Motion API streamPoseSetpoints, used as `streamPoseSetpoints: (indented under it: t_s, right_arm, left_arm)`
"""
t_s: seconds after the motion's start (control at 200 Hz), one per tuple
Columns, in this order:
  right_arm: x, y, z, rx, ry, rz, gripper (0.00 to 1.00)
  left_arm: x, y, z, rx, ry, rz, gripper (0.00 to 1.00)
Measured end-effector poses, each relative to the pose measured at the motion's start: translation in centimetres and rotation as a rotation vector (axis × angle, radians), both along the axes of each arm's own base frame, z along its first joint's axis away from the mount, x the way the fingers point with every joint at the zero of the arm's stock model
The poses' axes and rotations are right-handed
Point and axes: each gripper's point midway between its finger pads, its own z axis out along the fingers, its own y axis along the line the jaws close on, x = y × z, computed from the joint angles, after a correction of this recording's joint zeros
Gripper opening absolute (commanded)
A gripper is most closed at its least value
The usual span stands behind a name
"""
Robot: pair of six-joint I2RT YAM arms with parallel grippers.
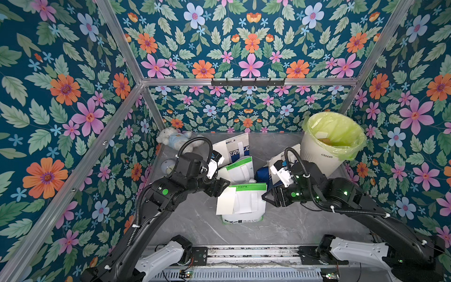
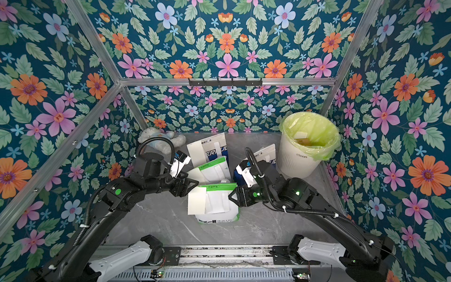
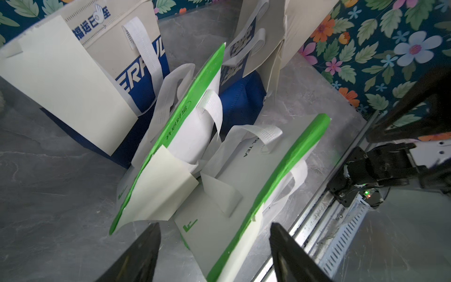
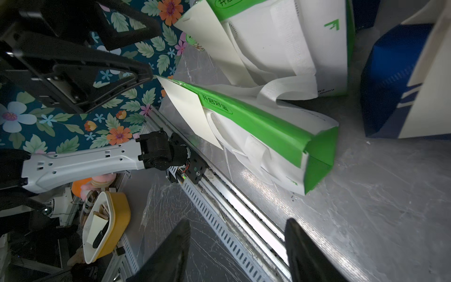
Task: Shred takeout receipts and throw away
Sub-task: Tear off the takeout receipt from the takeout bag.
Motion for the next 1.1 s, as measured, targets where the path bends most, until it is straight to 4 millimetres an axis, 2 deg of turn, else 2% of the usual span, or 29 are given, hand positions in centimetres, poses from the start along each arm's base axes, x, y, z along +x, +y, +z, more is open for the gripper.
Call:
streamPoseSetpoints:
  t_s: [0.18,0.495,0.655,0.89,1.1]
  right_arm:
    - [0.5,2.6,-2.6,-0.018,0.026,-0.011,0.65]
    - [2.6,6.6,-2.7,0.002,0.020,-0.004,0.65]
    - [3.4,8.1,-2.5,0.021,0.008,0.005,0.64]
    - [4.0,9.8,-3.3,0.024,0.014,0.021,0.61]
    - [3.8,10.3,-2.2,0.057,-0.007,0.037,0.60]
  left_arm:
    - [0.4,0.6,-1.5,0.062,0.012,0.023,0.66]
    - [0.7,0.8,-3.7,0.109,0.046,0.029,0.58]
    - [0.3,0.8,-3.7,0.100,0.045,0.023,0.54]
    - [0.1,1.0,-3.9,0.090,0.058,0.038,0.52]
    - [0.1,0.8,-2.8,0.040,0.024,0.047,0.50]
